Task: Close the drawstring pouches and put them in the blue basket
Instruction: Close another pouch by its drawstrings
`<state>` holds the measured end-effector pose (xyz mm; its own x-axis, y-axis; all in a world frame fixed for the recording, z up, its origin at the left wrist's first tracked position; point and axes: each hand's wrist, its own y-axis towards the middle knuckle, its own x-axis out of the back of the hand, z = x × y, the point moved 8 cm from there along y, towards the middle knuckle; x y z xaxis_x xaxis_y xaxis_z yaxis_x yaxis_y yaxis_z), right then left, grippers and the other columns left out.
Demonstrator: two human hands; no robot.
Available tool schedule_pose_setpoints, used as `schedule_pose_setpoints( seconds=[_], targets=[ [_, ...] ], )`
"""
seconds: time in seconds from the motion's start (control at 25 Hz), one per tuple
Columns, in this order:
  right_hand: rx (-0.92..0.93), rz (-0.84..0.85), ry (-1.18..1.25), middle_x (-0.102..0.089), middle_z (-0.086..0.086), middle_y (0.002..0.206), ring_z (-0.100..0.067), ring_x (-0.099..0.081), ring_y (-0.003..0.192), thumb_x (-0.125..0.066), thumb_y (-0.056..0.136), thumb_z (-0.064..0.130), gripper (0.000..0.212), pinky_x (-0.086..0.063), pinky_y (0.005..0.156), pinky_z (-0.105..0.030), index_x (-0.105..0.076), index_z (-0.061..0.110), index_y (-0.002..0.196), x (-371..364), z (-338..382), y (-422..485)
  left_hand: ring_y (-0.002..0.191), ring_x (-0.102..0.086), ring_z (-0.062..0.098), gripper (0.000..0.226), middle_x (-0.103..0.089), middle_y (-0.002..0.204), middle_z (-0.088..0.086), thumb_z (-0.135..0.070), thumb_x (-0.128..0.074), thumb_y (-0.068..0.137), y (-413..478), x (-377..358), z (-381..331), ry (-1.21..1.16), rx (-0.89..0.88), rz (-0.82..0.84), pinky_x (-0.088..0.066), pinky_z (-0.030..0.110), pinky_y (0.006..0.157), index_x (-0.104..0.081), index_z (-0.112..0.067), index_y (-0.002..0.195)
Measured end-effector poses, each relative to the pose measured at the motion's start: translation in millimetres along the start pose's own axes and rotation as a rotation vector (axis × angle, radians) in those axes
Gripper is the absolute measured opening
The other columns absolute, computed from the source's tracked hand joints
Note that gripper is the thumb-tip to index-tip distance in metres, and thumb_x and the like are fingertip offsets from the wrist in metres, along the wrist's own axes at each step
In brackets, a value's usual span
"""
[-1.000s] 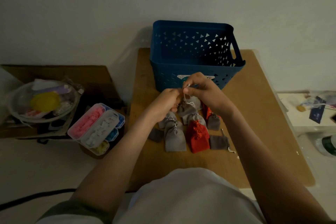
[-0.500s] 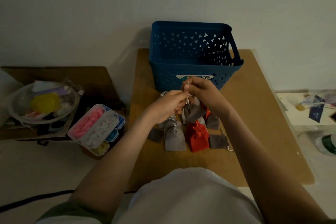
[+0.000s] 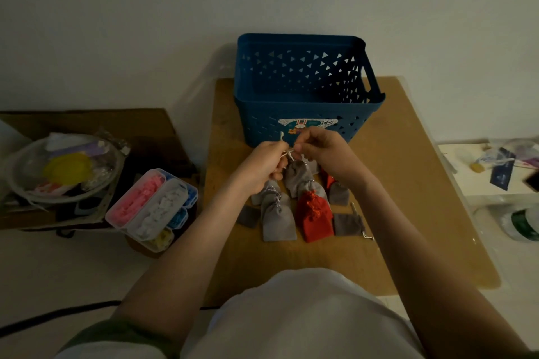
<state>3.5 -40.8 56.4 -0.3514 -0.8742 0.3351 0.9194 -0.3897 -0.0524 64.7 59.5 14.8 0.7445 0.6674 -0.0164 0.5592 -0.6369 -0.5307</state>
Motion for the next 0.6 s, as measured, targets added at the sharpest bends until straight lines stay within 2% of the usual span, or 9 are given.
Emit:
schedule_pose_setpoints(
  seconds=[0.08,0.16,0.36,0.44,0.48,0.56,0.6],
  targets=[
    [-0.017,-0.053,0.024,-0.059,0.000,0.072,0.005,-0.056,0.059,-0.052,0.093,-0.002,0.007,-0.044,0.062,-0.012,-0.057,0.001,0.090,3,-1,0,0.038,-0.027,0.006,0.032,-0.039,0.053,-0.003,-0.020,-0.037,0.098,1,5,1,0.027,0.012,-0.037,-0.021,0.019,0.037,-0.055,-0.013,0.073],
    [-0.034,-0.091,0.036,-0.056,-0.002,0.073,0.000,-0.053,0.057,-0.049,0.095,-0.001,0.008,-0.045,0.061,-0.017,-0.056,0.003,0.091,7,-4,3,0.039,-0.027,0.005,0.033,-0.039,0.055,-0.003,-0.020,-0.037,0.099,1,6,1,0.031,0.011,-0.032,-0.021,0.018,0.035,-0.060,-0.010,0.078],
    [-0.075,-0.155,0.195,-0.056,-0.004,0.074,-0.009,-0.054,0.063,-0.052,0.096,0.007,0.005,-0.046,0.061,-0.017,-0.055,0.005,0.093,12,-10,7,0.039,-0.030,0.003,0.029,-0.039,0.057,-0.003,-0.019,-0.042,0.101,3,3,-1,-0.008,-0.056,0.027,-0.025,0.016,0.037,-0.059,-0.009,0.081],
    [-0.083,-0.098,0.297,-0.058,-0.005,0.081,-0.009,-0.056,0.071,-0.056,0.095,0.012,0.004,-0.046,0.066,-0.019,-0.055,0.008,0.095,7,-13,8,0.039,-0.030,0.002,0.026,-0.040,0.058,-0.002,-0.017,-0.043,0.101,3,1,-5,-0.086,-0.097,0.050,-0.024,0.016,0.037,-0.058,-0.008,0.082],
    [-0.099,-0.035,0.317,-0.059,-0.006,0.087,-0.011,-0.058,0.078,-0.060,0.092,0.014,0.010,-0.048,0.071,-0.022,-0.055,0.009,0.100,1,-16,8,0.040,-0.030,0.002,0.025,-0.041,0.059,-0.002,-0.016,-0.043,0.100,3,2,-7,-0.134,-0.120,0.055,-0.023,0.015,0.037,-0.057,-0.008,0.082],
    [-0.148,0.104,0.311,-0.062,-0.006,0.095,-0.016,-0.061,0.088,-0.063,0.089,0.015,0.022,-0.051,0.079,-0.029,-0.055,0.008,0.108,-15,-24,5,0.040,-0.031,0.001,0.025,-0.042,0.060,-0.001,-0.015,-0.044,0.100,4,4,-11,-0.200,-0.166,0.051,-0.022,0.014,0.037,-0.056,-0.009,0.080],
    [-0.159,0.147,0.293,-0.063,-0.007,0.095,-0.017,-0.062,0.088,-0.062,0.089,0.014,0.021,-0.052,0.080,-0.030,-0.056,0.005,0.108,-21,-26,4,0.040,-0.031,0.001,0.024,-0.043,0.060,-0.001,-0.014,-0.045,0.100,5,4,-12,-0.213,-0.185,0.046,-0.022,0.014,0.036,-0.058,-0.009,0.080]
  ],
)
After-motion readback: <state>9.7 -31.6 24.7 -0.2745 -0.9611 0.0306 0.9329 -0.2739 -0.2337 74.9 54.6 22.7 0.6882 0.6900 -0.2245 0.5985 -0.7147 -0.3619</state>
